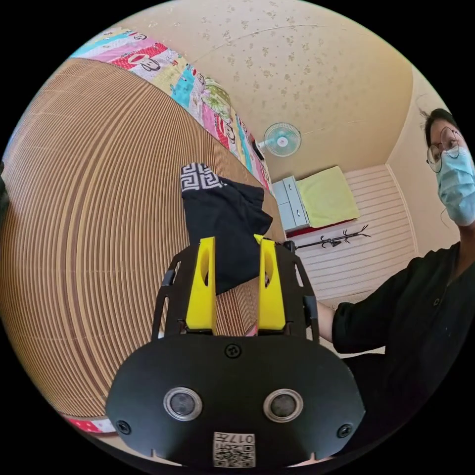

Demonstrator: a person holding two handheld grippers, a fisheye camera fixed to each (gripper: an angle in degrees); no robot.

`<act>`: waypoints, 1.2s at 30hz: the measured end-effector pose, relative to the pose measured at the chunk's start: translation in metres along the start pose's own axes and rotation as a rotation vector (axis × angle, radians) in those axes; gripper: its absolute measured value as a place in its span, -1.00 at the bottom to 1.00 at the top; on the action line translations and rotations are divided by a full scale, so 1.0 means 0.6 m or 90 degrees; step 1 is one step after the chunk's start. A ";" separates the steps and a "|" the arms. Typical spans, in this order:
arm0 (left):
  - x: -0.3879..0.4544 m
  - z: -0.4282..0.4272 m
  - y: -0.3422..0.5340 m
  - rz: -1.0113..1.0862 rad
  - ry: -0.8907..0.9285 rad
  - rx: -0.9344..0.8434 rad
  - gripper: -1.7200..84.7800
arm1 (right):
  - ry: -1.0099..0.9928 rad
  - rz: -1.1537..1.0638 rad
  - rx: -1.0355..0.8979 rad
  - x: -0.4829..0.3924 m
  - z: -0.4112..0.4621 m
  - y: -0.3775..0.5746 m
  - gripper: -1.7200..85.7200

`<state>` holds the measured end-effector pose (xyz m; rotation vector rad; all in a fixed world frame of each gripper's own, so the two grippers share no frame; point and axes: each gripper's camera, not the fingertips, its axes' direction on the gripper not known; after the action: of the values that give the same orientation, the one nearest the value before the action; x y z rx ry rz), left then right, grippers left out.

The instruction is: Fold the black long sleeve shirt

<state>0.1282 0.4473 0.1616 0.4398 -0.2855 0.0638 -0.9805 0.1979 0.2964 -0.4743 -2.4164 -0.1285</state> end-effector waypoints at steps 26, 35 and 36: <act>0.021 -0.145 -0.018 -0.134 -0.161 -0.126 -0.78 | -0.146 0.014 -0.296 -0.124 0.158 0.047 -0.78; 0.072 -0.636 0.018 -0.121 -0.366 0.025 -0.74 | -0.246 -0.022 -0.232 -0.470 0.458 0.158 -0.78; 0.053 -0.682 0.025 -0.182 -0.414 0.047 -0.70 | -0.232 -0.003 -0.239 -0.481 0.483 0.160 -0.77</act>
<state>0.2627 0.6363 -0.1775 0.5636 -0.8568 -0.3570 -0.9113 0.2607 -0.1130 -0.7124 -2.7590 -0.5462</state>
